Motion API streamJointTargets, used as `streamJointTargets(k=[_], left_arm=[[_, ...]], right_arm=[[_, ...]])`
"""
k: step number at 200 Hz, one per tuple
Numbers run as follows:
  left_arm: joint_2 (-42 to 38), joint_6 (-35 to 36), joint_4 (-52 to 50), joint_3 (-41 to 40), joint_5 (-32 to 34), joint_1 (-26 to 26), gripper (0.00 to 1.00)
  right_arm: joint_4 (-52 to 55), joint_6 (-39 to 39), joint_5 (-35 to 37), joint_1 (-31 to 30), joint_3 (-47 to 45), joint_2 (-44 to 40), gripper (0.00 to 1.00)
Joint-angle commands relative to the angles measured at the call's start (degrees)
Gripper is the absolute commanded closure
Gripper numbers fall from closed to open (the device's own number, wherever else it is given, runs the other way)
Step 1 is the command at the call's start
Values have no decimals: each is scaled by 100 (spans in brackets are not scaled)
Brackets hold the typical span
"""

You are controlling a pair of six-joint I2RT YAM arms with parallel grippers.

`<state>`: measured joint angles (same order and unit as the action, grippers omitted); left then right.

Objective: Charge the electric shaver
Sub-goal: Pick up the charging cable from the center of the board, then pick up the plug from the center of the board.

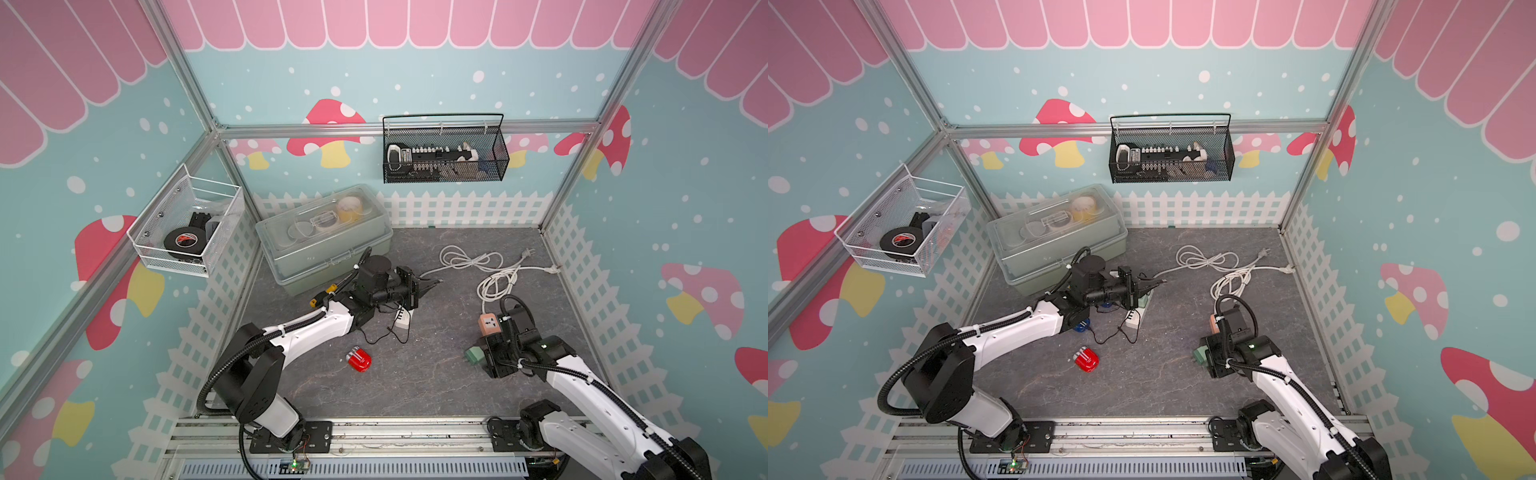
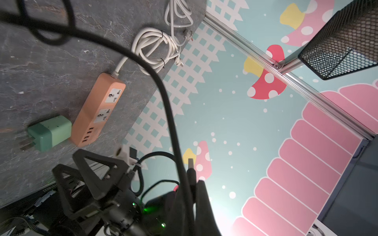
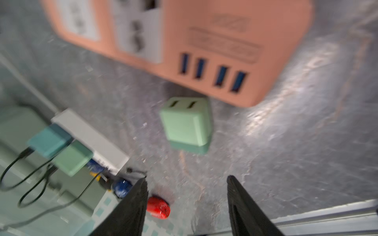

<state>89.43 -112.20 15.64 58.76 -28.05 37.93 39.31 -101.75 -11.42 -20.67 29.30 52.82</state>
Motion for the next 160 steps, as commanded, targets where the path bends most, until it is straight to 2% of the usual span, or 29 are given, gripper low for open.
streamJointTargets(k=[1,43,85,106,139,160], left_arm=[[-201,230,-117,-14,-285,-107,100],[-259,291,-125,6,-464,-255,100],[-335,283,-110,-14,-546,-374,100],[-385,274,-89,-36,-535,-420,100],[-468,258,-60,-118,-482,-466,100],[-462,192,50,-164,-457,-488,100]], right_arm=[[-524,184,184,18,-174,191,29],[-1806,621,272,171,-301,1037,26],[-1345,2137,345,274,912,2198,26],[-880,3033,55,270,1712,2995,27],[-1087,3194,-582,33,2151,3383,28],[-1148,3005,-956,-43,2240,3386,29]])
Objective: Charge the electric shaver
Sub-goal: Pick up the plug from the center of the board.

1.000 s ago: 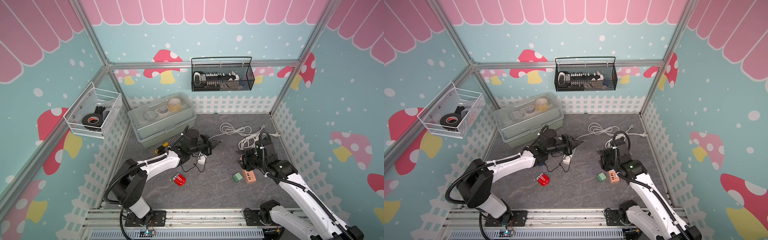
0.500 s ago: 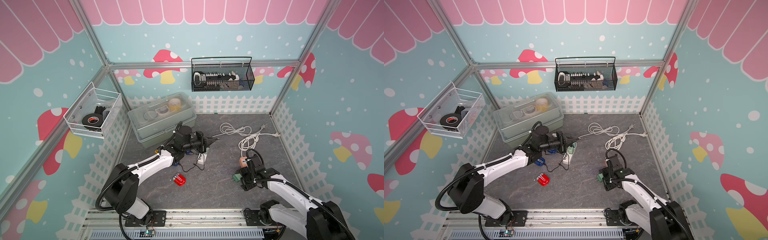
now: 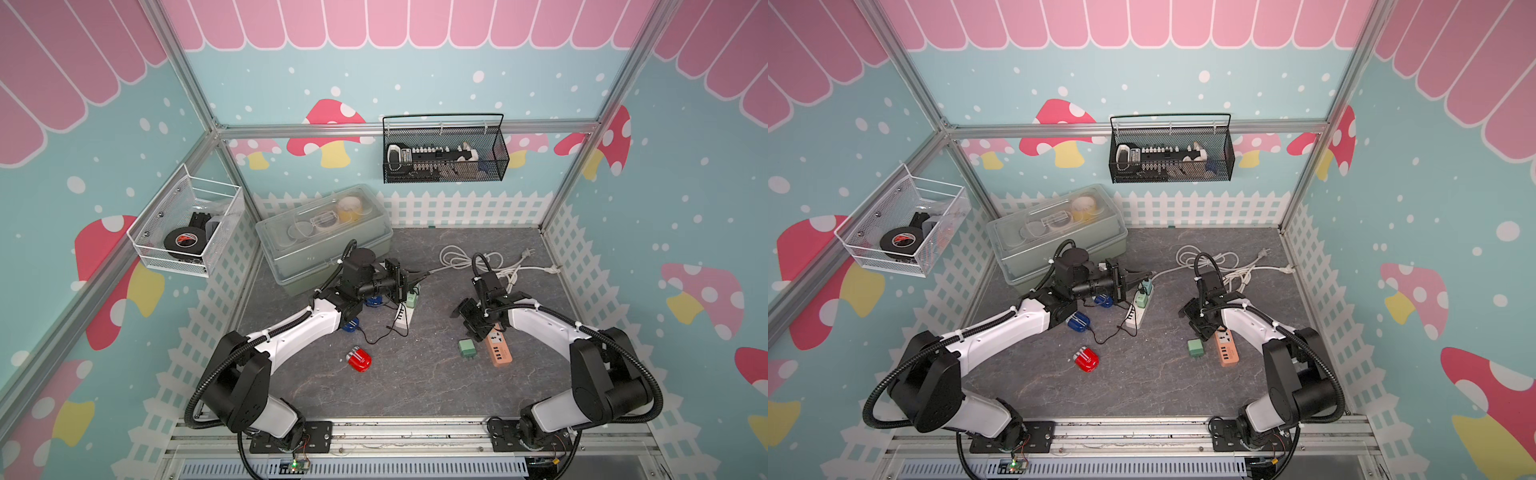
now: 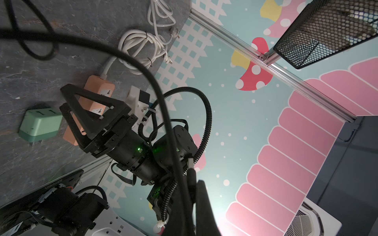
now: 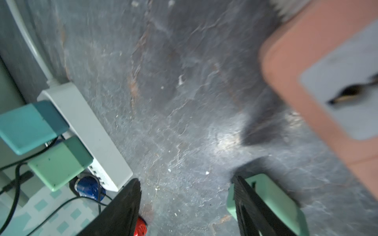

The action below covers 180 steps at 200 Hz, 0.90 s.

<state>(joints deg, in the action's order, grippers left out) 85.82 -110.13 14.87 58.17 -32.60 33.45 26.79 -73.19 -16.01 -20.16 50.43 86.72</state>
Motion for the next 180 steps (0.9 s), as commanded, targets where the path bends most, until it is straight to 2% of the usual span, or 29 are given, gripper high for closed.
streamJointTargets(k=[1,30,47,70,101,136,180], left_arm=[[-101,-17,128,-105,-2,-40,100],[-84,32,89,-40,8,-96,100],[-19,85,21,46,-5,-108,100],[144,34,124,94,-94,-107,100],[293,-23,187,141,-235,-104,100],[350,-32,211,146,-307,-108,100],[297,-18,158,160,-343,-163,100]], right_arm=[[97,139,-498,-93,117,-23,29],[631,-28,-118,-23,218,-755,28],[357,-653,-467,-87,-94,-1061,28],[209,-1277,-1074,-303,-636,-980,26],[-50,-1534,-1008,-445,-1158,-1024,24],[-136,-1438,-686,-390,-1271,-883,23],[32,-803,-200,146,-979,-631,23]])
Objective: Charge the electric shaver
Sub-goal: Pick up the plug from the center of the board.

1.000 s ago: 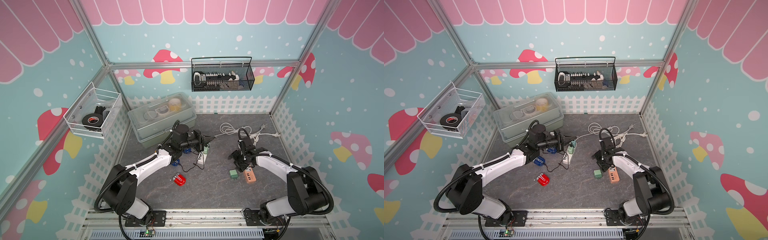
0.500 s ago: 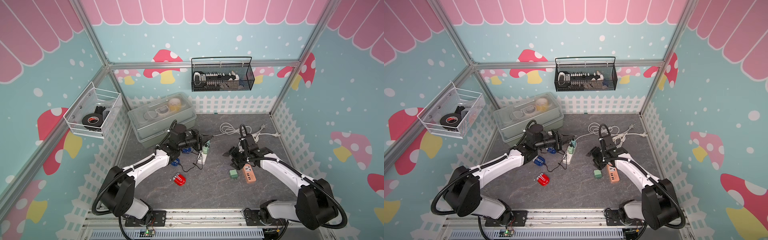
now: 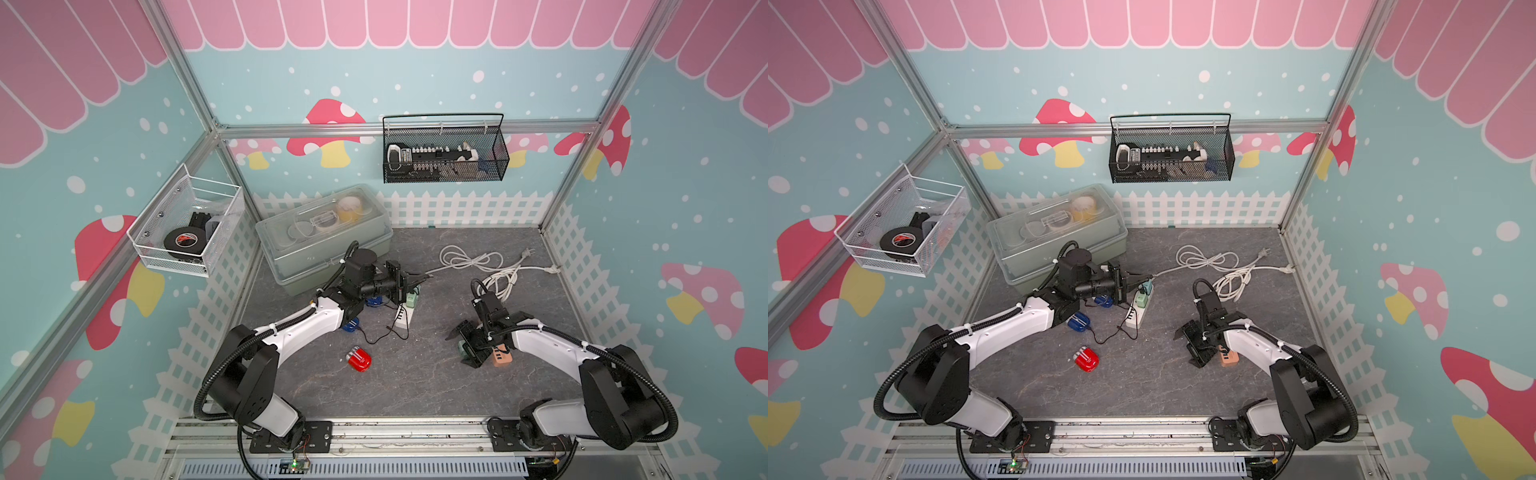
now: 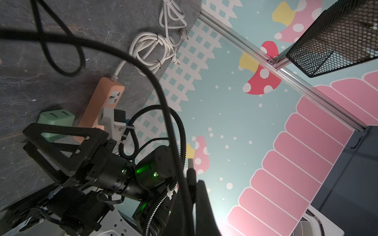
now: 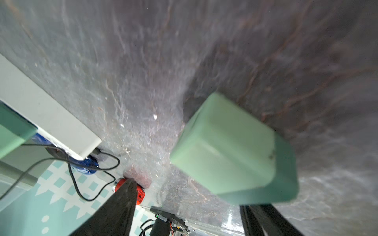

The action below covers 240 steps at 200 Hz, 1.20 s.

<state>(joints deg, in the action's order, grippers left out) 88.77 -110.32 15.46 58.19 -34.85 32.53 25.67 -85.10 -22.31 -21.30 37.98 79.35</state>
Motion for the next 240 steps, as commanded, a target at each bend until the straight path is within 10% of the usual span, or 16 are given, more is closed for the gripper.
streamJointTargets(k=[1,94,153,240], left_arm=[[1,2,98,153,-118,-71,100],[-35,-9,111,173,-66,-138,100],[-1,8,74,171,-92,-137,100],[-62,-24,181,-8,-66,-139,100]], right_arm=[[164,410,442,272,287,119,23],[909,932,738,625,1255,668,23],[1059,-511,592,519,709,236,17],[2272,-1467,1070,430,2357,1391,18]])
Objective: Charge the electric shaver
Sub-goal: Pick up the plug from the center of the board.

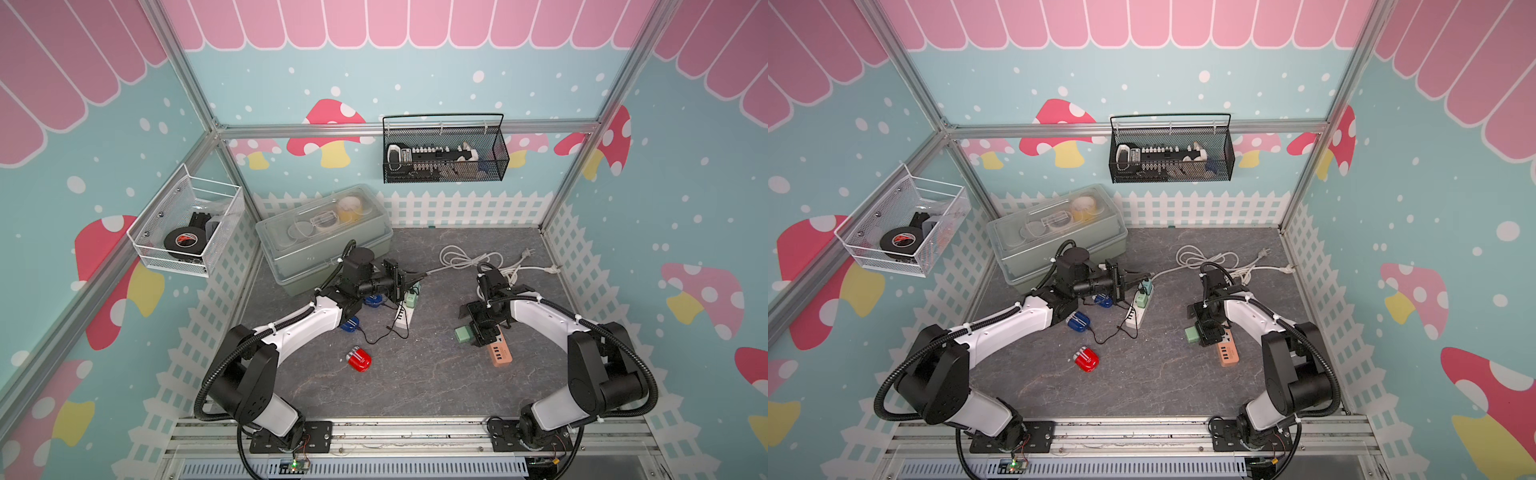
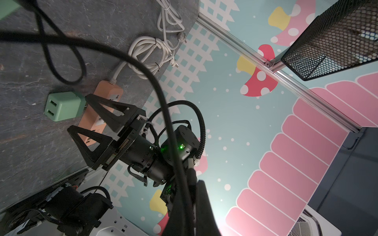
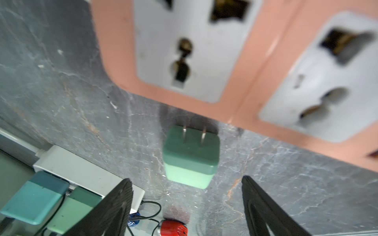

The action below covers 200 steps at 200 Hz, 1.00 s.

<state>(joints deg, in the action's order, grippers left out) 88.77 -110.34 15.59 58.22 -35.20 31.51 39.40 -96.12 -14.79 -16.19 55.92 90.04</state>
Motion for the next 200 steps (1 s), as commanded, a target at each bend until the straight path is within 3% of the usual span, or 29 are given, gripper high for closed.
streamJointTargets(k=[1,27,73,200], left_arm=[[-62,-27,174,-7,-31,-33,100],[-44,-75,268,-21,-12,-34,100],[-27,-101,296,-8,-3,-38,100],[-18,-123,268,70,-24,-52,100]], right_arm=[[936,-360,327,-89,588,344,18],[1493,-323,544,-156,994,660,20],[1536,-471,608,-251,891,822,26],[443,-654,794,-258,379,1130,38]])
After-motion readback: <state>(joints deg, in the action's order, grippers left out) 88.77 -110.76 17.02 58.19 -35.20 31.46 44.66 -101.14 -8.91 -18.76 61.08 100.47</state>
